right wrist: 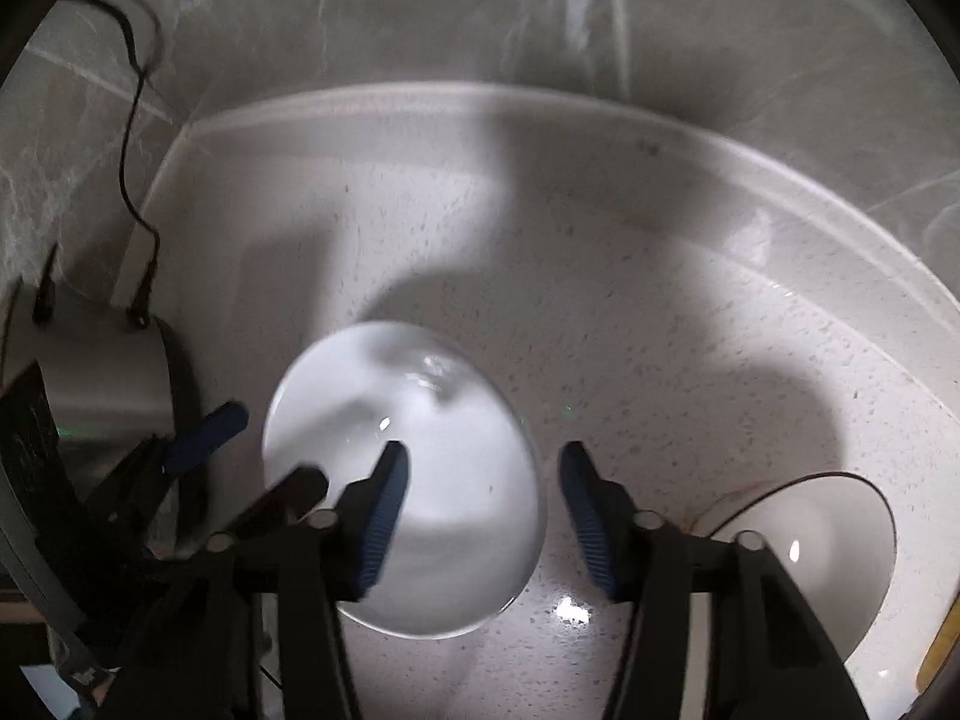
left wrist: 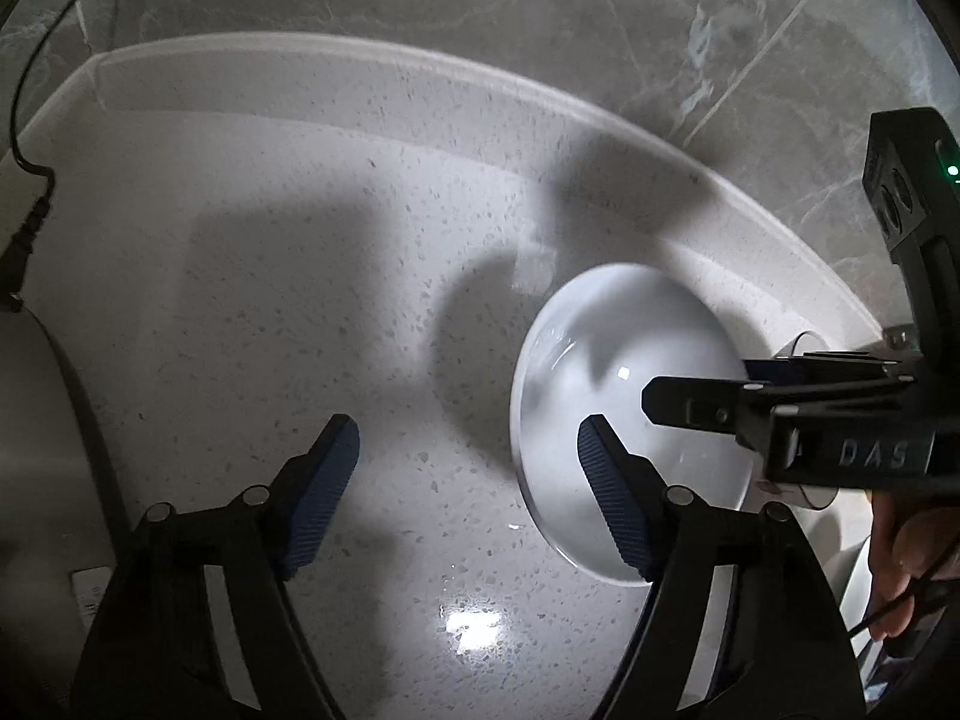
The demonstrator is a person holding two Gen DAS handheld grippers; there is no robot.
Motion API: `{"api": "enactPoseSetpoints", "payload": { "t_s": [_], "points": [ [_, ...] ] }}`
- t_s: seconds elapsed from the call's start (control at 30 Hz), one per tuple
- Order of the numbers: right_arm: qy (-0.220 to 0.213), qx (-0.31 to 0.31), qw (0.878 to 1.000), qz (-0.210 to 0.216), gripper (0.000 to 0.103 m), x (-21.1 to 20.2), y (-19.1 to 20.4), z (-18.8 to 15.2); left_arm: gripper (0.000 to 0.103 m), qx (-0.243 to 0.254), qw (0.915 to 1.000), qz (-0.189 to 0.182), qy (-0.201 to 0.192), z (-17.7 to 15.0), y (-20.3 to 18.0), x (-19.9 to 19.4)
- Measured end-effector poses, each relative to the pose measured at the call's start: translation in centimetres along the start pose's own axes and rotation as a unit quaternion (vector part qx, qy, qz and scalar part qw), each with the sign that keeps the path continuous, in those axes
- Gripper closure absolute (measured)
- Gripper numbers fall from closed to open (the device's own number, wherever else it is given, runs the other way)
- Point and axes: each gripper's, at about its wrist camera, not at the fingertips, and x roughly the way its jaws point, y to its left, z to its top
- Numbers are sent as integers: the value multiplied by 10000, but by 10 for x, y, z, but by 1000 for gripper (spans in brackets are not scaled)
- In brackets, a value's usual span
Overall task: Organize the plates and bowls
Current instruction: 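Move both grippers to the next white bowl and grip its rim, then lift the white bowl with both grippers and carry it over the stack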
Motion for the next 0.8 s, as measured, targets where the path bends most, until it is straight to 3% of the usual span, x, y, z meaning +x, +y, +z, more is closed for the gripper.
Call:
{"api": "enactPoseSetpoints", "payload": {
  "t_s": [0.1,0.13,0.17,0.27,0.33,0.57,0.8],
  "points": [
    [24,-47,9999,-164,54,6,-1,0,53,-62,9999,-87,117,-1,-2,10],
    [25,-54,9999,-156,60,7,0,0,71,-93,9997,-151,160,-1,-1,13],
    [61,-31,9999,-96,65,8,0,1,81,-110,9994,-260,207,-1,-1,17],
    [75,-145,9994,-307,82,14,4,0,96,10,9994,-303,139,-1,-8,21],
    [93,-140,9995,-271,91,17,5,-1,97,10,9995,-276,130,0,-12,20],
    [-90,-135,9996,-224,91,12,11,-5,97,0,9998,-223,17,-6,-16,5],
    [-404,-170,9990,-65,91,-23,16,-23,97,102,9992,-297,-255,-16,-28,-39]
  ]
}}
